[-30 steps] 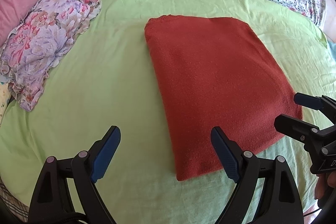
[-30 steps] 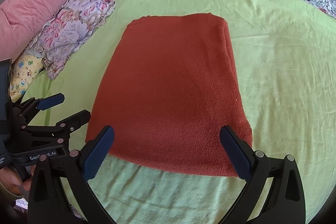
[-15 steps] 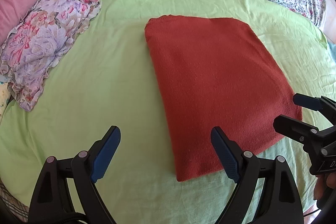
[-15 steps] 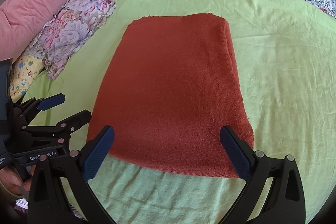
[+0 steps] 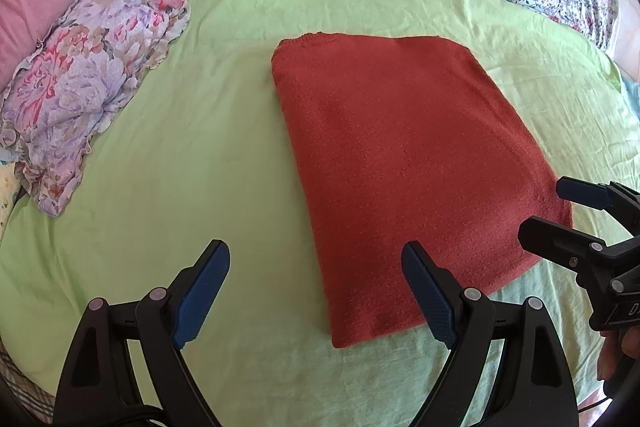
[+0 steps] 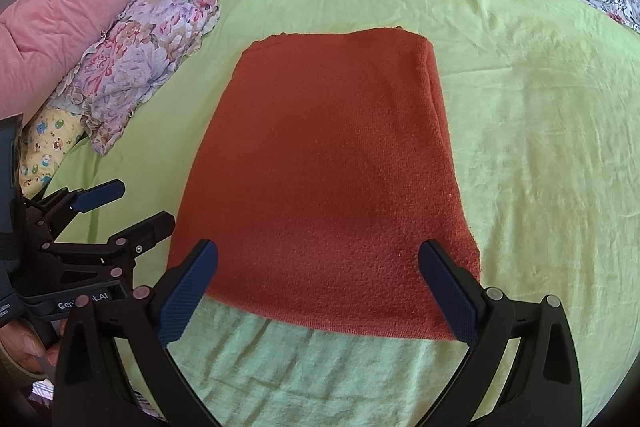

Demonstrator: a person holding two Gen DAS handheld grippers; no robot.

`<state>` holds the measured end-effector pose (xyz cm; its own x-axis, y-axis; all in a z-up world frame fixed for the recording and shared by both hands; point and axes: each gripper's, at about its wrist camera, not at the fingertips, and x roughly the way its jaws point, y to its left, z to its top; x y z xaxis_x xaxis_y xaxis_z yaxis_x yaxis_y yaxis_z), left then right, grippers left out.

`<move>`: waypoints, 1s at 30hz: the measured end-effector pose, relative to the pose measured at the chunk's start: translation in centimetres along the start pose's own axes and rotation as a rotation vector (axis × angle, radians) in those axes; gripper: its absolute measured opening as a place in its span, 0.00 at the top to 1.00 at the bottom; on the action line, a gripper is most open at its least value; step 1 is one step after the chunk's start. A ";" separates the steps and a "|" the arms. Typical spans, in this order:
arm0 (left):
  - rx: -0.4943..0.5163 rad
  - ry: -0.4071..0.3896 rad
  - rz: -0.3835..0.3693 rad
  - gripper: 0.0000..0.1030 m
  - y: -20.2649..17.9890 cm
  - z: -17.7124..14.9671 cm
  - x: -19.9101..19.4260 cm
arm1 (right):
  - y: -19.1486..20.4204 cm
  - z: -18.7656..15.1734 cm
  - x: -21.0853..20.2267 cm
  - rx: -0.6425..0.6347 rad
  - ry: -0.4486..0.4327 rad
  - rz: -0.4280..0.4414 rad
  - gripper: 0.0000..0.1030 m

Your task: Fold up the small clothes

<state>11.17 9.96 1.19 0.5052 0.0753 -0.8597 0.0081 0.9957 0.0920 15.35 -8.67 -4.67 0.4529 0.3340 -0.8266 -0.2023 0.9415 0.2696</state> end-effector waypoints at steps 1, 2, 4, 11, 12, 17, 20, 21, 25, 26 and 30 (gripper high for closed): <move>-0.002 0.002 -0.003 0.14 0.0 0.0 0.0 | 0.0 0.0 0.0 0.000 -0.002 0.001 0.03; -0.004 0.003 -0.004 0.14 0.0 0.0 0.0 | 0.0 0.1 -0.1 0.000 -0.003 0.001 0.03; -0.006 0.003 -0.001 0.14 0.1 0.0 0.0 | 0.0 0.1 -0.1 0.002 -0.003 0.001 0.03; -0.007 -0.009 0.012 0.14 0.1 0.2 -0.1 | -0.2 0.3 -0.3 0.007 -0.009 0.005 0.03; -0.005 -0.010 0.013 0.14 0.1 0.2 -0.1 | -0.2 0.4 -0.3 0.008 -0.010 0.006 0.03; -0.001 -0.005 0.015 0.14 0.0 0.3 0.0 | -0.2 0.5 -0.4 0.012 -0.015 0.007 0.03; 0.001 -0.003 0.014 0.14 0.0 0.3 0.1 | -0.2 0.5 -0.4 0.011 -0.015 0.007 0.03; 0.002 -0.003 0.016 0.14 0.0 0.3 0.1 | -0.2 0.5 -0.4 0.012 -0.015 0.007 0.03; -0.003 0.000 0.018 0.14 0.1 0.4 0.2 | -0.4 0.7 -0.5 0.018 -0.015 0.007 0.03; -0.003 0.000 0.017 0.14 0.1 0.4 0.2 | -0.4 0.7 -0.5 0.017 -0.016 0.007 0.03; -0.001 -0.004 0.021 0.14 0.2 0.4 0.2 | -0.5 0.7 -0.6 0.017 -0.016 0.008 0.03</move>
<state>11.63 10.16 1.27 0.5090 0.0962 -0.8554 -0.0033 0.9939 0.1099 15.79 -9.28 -4.00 0.4653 0.3423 -0.8163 -0.1917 0.9393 0.2846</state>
